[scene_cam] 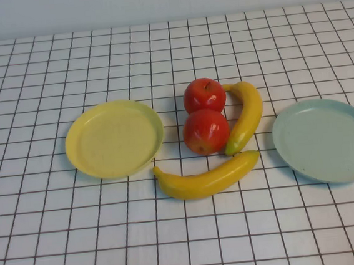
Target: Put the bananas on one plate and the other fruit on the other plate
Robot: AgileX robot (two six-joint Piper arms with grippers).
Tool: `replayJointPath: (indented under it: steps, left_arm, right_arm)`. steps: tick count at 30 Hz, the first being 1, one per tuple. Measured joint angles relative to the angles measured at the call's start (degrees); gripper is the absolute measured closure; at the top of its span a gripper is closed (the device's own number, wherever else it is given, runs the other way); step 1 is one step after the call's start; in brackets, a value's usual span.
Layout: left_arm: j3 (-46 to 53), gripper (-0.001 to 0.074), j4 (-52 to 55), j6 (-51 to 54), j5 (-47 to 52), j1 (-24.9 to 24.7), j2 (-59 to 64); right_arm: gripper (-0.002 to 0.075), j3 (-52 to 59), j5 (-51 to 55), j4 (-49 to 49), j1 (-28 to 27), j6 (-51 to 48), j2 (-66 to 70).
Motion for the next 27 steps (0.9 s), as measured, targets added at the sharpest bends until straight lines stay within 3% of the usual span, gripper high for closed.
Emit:
replayJointPath:
  steps: [27]
  left_arm:
    - [0.0, 0.0739, 2.9, 0.0, 0.0, 0.0, 0.0]
  right_arm:
    - [0.0741, 0.0, 0.0, 0.0, 0.0, 0.0, 0.0]
